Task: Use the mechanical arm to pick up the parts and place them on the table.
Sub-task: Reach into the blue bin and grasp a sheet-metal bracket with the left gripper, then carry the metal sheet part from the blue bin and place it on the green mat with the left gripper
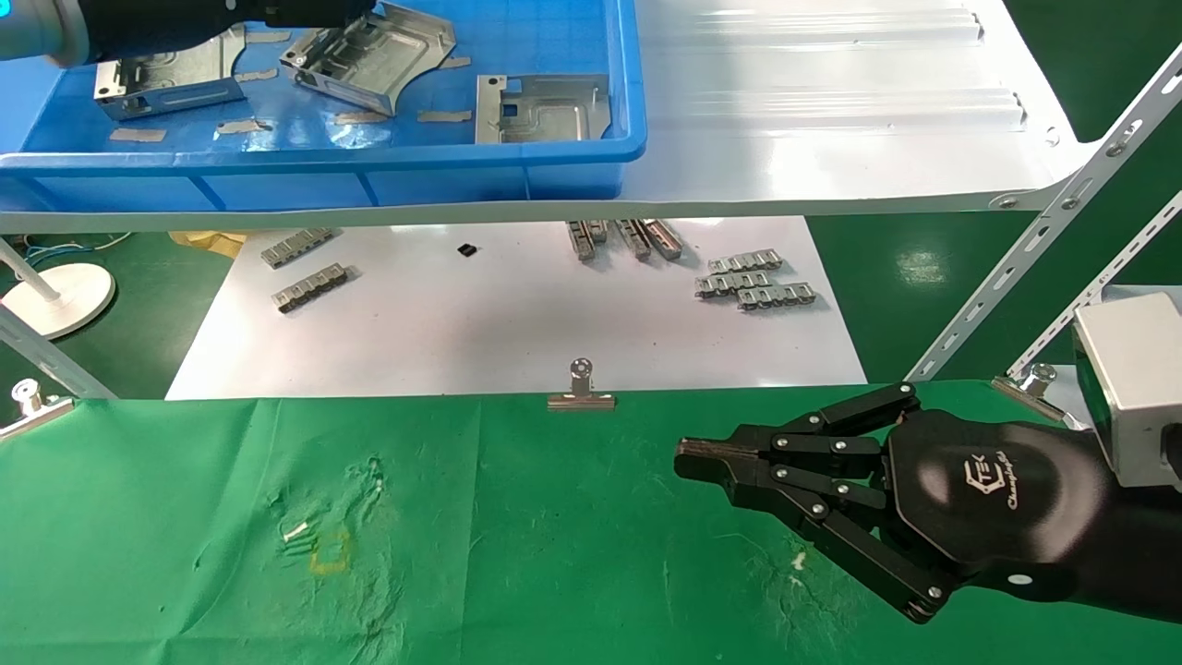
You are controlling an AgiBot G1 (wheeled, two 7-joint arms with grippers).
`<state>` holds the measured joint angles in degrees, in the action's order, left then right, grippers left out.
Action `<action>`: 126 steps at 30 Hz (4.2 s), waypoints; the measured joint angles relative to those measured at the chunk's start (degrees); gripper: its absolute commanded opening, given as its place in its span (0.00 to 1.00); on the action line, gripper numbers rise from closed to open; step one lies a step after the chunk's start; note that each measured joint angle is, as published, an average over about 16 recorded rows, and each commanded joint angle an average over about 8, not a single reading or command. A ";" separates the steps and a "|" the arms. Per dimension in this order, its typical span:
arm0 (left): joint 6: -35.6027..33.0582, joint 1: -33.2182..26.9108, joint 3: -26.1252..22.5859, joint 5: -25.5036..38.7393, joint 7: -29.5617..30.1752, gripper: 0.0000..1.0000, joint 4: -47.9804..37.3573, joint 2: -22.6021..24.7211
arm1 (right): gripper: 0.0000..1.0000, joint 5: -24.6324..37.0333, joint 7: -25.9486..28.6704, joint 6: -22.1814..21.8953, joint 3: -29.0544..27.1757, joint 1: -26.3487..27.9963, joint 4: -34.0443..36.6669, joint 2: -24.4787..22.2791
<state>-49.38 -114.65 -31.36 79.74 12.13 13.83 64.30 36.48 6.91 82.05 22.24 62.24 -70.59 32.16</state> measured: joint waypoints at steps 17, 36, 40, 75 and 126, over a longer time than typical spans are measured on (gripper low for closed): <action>5.60 -4.55 -2.44 4.32 -2.43 0.00 -11.47 4.80 | 1.00 0.00 0.00 0.00 0.00 0.00 0.00 0.00; 3.64 -5.01 -1.68 3.20 -2.54 0.00 -13.31 4.63 | 1.00 0.00 0.00 0.00 0.00 0.00 0.00 0.00; 3.28 -5.16 -1.58 3.06 -2.74 0.00 -13.25 4.58 | 1.00 0.00 0.00 0.00 0.00 0.00 0.00 0.00; -42.70 6.00 0.80 -18.58 -20.93 0.00 13.46 -16.87 | 1.00 0.00 0.00 0.00 0.00 0.00 0.00 0.00; -40.47 23.10 -15.41 -19.72 -64.93 1.00 -6.29 -17.92 | 1.00 0.00 0.00 0.00 0.01 0.00 0.00 0.00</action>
<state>-89.85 -91.55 -46.77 60.02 -52.81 7.54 46.39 36.47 6.91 82.05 22.25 62.25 -70.59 32.16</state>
